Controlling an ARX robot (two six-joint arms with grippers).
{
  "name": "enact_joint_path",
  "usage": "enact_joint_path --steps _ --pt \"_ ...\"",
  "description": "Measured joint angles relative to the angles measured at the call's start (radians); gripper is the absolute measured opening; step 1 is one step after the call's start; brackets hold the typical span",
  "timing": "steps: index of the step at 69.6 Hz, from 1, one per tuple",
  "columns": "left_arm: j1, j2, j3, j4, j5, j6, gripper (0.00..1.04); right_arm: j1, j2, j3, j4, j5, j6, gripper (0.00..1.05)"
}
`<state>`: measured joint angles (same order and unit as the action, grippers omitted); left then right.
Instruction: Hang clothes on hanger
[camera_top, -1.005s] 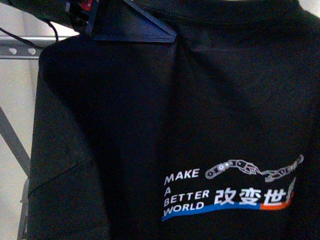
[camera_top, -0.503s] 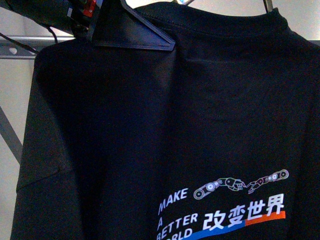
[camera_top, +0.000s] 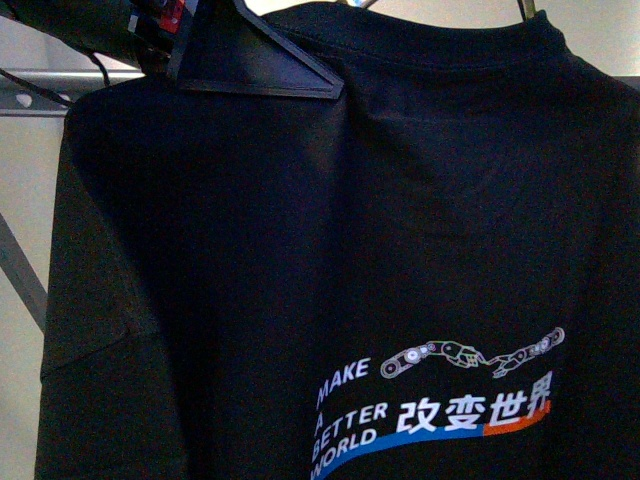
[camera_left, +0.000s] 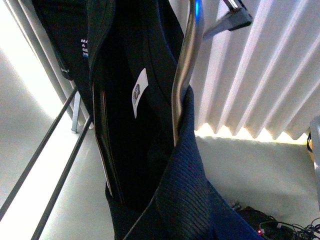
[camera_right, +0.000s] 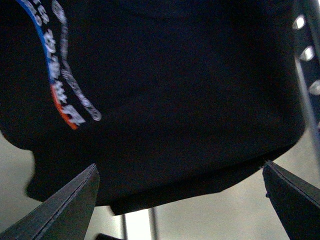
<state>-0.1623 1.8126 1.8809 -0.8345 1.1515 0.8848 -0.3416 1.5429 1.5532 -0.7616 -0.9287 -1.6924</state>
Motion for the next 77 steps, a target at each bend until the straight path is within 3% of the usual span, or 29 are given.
enact_joint_path --steps 12,23,53,77 --pt "0.003 0.000 0.000 0.000 0.000 0.000 0.04 0.098 0.109 0.217 0.034 0.054 0.002 0.97" --pt "0.003 0.000 0.000 0.000 -0.001 0.000 0.04 0.155 0.203 0.409 -0.034 0.097 0.064 0.97" --pt "0.003 0.000 0.000 0.000 -0.001 0.000 0.04 0.235 0.309 0.429 0.023 0.149 0.161 0.97" --pt "0.003 0.000 0.000 0.000 -0.003 -0.001 0.04 0.247 0.313 0.389 0.056 0.183 0.209 0.38"
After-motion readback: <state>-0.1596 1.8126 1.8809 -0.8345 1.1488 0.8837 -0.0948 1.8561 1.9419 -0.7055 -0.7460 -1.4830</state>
